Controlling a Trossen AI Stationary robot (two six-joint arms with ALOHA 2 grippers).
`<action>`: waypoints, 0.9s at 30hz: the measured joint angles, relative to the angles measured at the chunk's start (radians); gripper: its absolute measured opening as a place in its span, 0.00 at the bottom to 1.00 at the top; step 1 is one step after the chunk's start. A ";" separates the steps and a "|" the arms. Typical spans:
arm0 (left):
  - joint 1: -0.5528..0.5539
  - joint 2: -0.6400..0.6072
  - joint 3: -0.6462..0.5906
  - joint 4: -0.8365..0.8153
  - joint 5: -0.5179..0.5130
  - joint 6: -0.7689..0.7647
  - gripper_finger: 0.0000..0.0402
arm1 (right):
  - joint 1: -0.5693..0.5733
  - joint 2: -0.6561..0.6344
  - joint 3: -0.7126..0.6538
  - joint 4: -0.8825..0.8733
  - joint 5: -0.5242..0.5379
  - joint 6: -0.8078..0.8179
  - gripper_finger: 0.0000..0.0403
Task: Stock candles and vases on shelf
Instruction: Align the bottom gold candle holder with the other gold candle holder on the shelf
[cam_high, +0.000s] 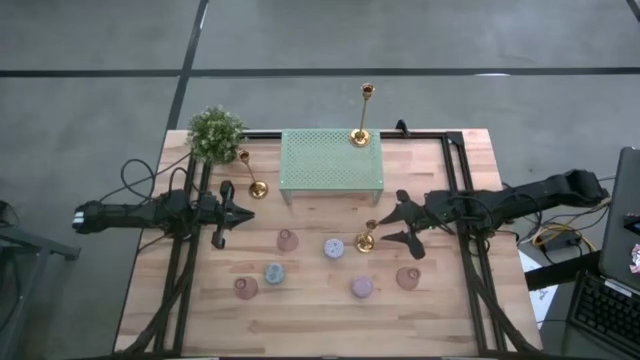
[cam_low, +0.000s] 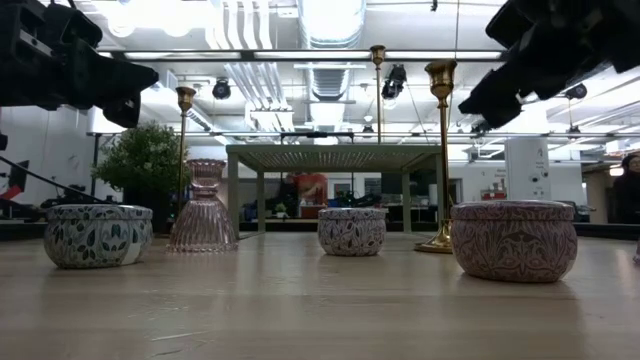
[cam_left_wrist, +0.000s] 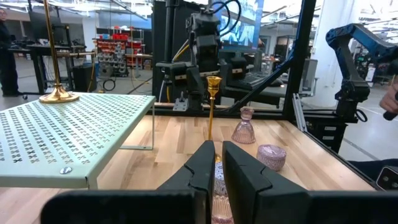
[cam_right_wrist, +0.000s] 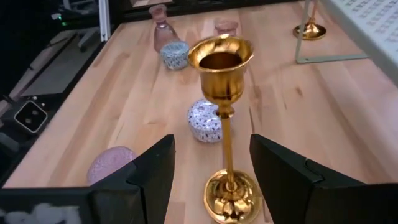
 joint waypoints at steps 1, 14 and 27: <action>0.000 0.000 0.000 0.000 0.000 0.000 0.09 | 0.001 0.016 -0.008 0.037 0.000 0.000 0.50; 0.000 0.000 0.000 0.000 0.000 0.000 0.09 | 0.000 0.196 -0.052 0.283 0.026 -0.017 0.50; 0.000 0.000 0.000 0.000 0.000 0.000 0.09 | 0.000 0.276 -0.045 0.388 0.041 -0.039 0.47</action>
